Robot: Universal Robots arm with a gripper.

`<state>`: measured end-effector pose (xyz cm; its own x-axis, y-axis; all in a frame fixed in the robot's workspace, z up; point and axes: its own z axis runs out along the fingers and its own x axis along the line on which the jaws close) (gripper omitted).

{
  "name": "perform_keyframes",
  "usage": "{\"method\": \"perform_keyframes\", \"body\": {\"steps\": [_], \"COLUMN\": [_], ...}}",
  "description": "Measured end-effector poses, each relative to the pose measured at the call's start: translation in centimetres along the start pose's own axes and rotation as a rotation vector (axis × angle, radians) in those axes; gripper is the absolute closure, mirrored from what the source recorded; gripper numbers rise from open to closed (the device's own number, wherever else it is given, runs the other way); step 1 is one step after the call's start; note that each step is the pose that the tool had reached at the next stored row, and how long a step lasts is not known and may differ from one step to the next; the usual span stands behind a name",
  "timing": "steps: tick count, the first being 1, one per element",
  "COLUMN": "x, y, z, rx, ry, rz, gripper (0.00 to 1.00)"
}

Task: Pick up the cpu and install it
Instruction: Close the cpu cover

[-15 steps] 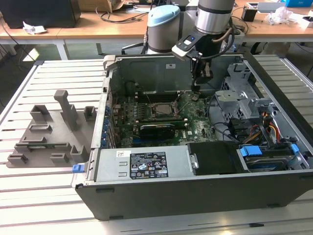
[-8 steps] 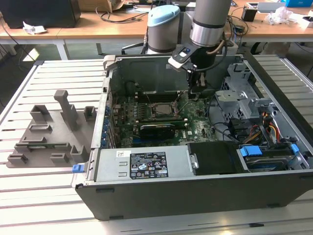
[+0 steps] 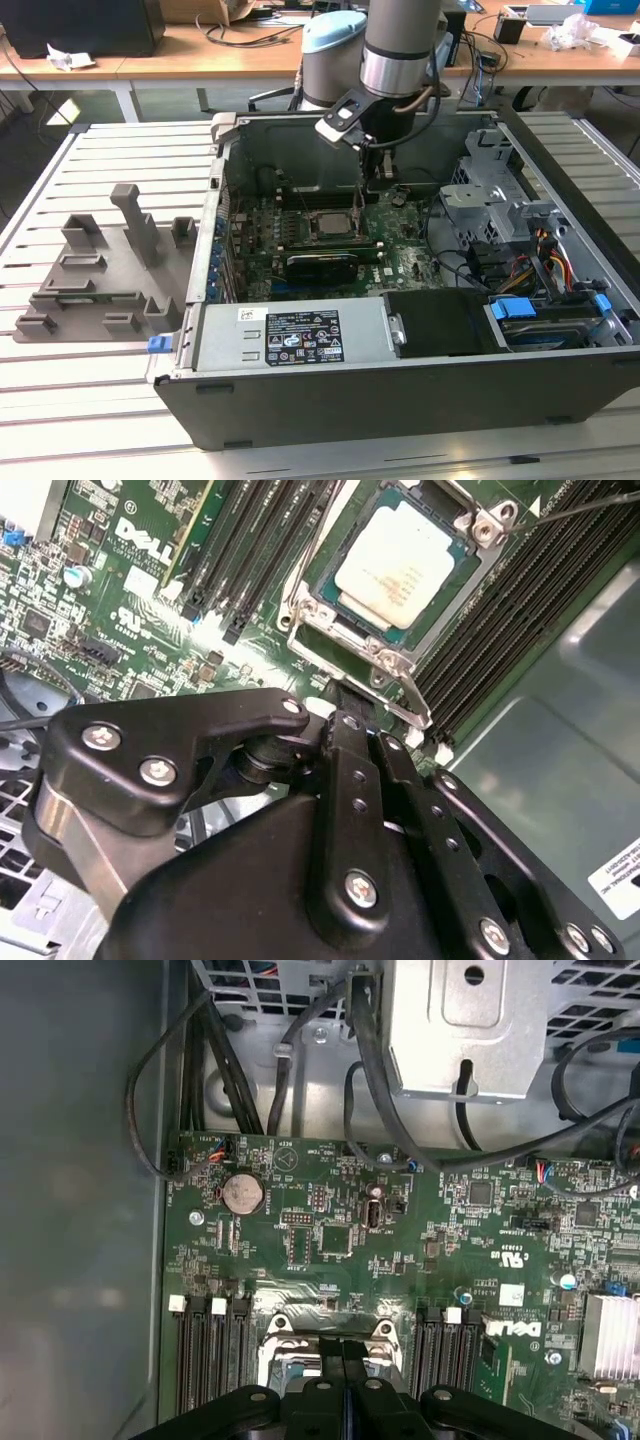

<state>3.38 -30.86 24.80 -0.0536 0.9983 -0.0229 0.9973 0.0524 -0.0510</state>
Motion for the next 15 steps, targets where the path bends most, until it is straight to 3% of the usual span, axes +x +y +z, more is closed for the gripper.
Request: {"method": "perform_keyframes", "body": {"steps": [9,15], "x": [0.04,0.22], "y": [-0.62,-3.20], "z": [0.28,1.92], "rx": [-0.0001,0.0000], "ry": [0.0005,0.0002], "rz": [0.000,0.000], "gripper": [0.89,0.89]}}
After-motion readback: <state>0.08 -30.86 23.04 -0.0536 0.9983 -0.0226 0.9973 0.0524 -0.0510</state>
